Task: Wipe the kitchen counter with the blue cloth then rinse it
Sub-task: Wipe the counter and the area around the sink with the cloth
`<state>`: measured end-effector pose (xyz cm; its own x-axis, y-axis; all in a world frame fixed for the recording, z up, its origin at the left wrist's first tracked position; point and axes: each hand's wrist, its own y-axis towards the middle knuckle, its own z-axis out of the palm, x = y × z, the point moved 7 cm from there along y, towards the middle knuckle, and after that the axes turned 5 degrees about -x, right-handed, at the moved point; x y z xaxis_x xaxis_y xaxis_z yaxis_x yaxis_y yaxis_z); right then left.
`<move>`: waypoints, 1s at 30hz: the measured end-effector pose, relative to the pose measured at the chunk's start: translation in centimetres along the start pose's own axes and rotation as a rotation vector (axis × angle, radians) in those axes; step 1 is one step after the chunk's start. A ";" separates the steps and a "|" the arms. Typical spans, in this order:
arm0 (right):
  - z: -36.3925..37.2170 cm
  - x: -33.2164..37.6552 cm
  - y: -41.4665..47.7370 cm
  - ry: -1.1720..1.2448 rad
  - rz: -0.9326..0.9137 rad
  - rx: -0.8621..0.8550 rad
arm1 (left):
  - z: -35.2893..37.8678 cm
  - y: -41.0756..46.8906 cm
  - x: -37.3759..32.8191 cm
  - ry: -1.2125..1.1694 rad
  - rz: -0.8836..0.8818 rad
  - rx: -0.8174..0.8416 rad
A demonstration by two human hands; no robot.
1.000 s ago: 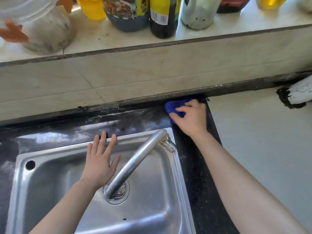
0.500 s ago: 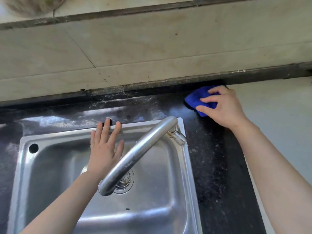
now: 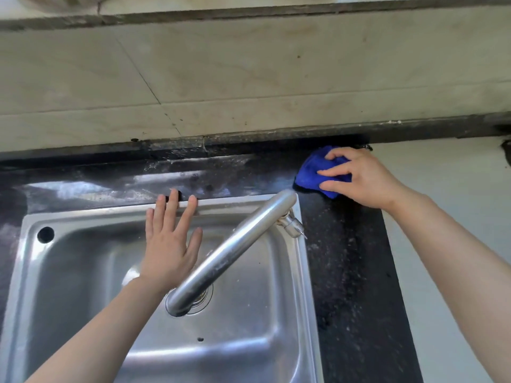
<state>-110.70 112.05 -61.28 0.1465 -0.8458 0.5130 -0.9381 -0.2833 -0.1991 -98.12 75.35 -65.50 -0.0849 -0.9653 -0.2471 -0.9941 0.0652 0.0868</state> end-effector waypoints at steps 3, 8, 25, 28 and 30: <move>1.3 3.3 1.9 0.000 -0.064 0.006 | 0.0 0.0 0.0 -0.008 -0.017 0.006; 7.6 13.0 5.5 0.035 -0.340 0.125 | 0.1 0.3 0.2 0.032 0.005 -0.090; 6.8 13.4 4.7 -0.104 -0.408 0.259 | -0.6 0.2 -0.7 -0.053 -0.073 0.089; 7.1 15.0 4.8 -0.085 -0.410 0.265 | 0.2 0.1 0.4 -0.035 -0.189 0.213; 6.3 13.2 3.8 -0.044 -0.381 0.184 | 0.2 0.1 0.7 -0.010 -0.199 0.236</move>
<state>-110.37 96.95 -60.49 0.4891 -0.6823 0.5434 -0.7432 -0.6521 -0.1499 -98.32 74.72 -65.89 0.1133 -0.9625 -0.2464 -0.9795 -0.0666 -0.1903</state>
